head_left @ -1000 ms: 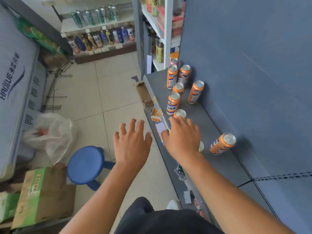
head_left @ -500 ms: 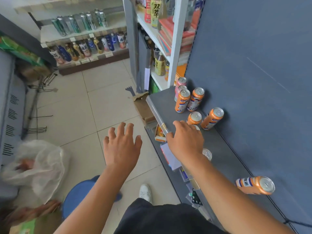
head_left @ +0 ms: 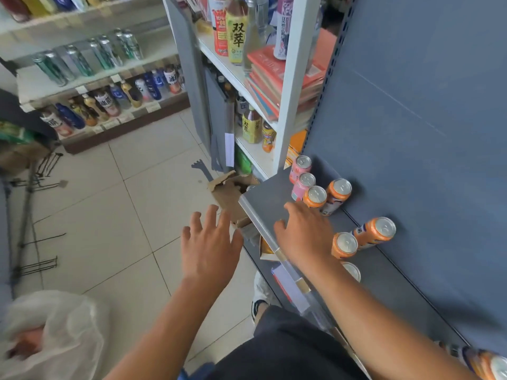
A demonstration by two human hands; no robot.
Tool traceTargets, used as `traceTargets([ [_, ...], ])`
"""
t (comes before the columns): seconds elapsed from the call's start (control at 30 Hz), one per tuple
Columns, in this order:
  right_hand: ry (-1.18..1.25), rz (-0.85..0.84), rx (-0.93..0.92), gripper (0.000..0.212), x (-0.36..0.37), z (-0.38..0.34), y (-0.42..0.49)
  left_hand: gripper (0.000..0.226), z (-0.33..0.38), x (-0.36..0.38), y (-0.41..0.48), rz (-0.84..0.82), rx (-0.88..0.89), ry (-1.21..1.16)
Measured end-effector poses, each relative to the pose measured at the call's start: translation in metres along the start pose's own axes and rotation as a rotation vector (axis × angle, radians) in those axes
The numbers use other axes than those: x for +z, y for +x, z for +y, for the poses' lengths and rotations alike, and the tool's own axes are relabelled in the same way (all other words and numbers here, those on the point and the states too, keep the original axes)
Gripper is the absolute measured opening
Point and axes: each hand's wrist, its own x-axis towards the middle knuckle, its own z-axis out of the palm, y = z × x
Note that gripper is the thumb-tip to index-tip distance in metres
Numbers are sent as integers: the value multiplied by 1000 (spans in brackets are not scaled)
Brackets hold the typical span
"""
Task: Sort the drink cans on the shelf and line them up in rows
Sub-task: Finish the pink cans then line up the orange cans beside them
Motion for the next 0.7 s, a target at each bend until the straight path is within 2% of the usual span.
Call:
traceTargets([
  [0.17,-58,-65,32,32,1,-1,70,48,3,-7,73,-82,54,88],
  [0.37,-60,-142,88,37,-3,-1,144,49,25,-10,157,-160,206,183],
  [0.47,-31,-143,162,35,-7,0,164,51,40,-5,192,-183,319,225],
  [0.7,24,-244,391,50,11,-2,174,48,57,19,266,-252,626,331],
])
